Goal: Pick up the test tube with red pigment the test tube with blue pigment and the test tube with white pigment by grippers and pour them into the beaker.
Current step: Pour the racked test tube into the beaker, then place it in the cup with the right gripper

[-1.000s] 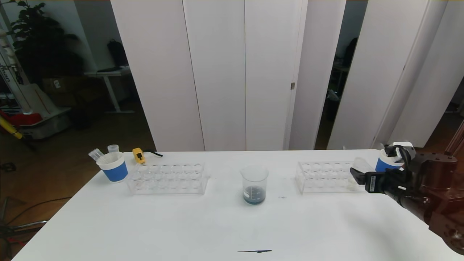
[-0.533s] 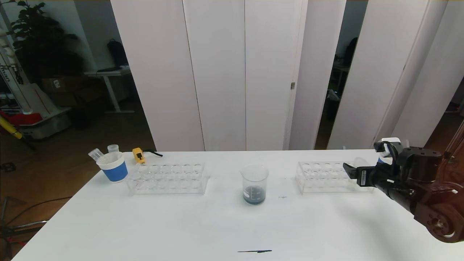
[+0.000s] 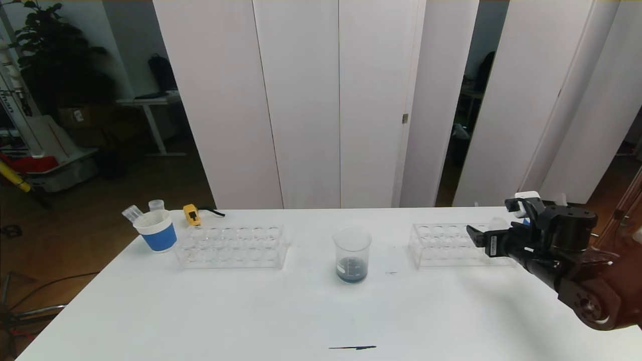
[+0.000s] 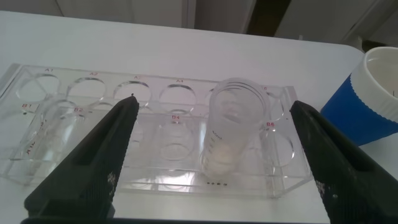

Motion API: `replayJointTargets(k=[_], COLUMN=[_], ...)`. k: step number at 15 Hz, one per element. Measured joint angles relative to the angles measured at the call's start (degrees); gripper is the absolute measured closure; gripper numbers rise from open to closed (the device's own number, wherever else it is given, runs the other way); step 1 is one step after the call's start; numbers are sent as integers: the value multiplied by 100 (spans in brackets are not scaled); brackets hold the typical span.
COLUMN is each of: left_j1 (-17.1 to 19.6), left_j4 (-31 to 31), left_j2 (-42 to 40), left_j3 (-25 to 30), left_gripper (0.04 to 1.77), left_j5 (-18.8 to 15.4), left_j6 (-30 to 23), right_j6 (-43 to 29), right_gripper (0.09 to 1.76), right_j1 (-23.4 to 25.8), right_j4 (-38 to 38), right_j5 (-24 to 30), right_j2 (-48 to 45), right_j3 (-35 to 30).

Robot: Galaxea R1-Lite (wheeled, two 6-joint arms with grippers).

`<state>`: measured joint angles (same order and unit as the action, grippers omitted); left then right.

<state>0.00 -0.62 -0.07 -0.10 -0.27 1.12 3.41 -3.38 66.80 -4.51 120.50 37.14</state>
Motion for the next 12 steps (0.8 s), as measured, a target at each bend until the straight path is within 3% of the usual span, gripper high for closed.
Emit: replayJointTargets(k=[10,11,12], left_j1=[0,0,0], left_j4=[0,0,0], left_j2=[0,0,0], left_j3=[0,0,0], left_gripper=[6,6,6], left_j5=[2,0,0], left_j6=[2,0,2], right_j6=[35,35,38], right_gripper=[10,13,29], right_j1=[-20,-20,-21], right_j4=[0,0,6], right_j5=[-2,0,-4], right_j2=[416,422,424], right_j3=[295,304,307])
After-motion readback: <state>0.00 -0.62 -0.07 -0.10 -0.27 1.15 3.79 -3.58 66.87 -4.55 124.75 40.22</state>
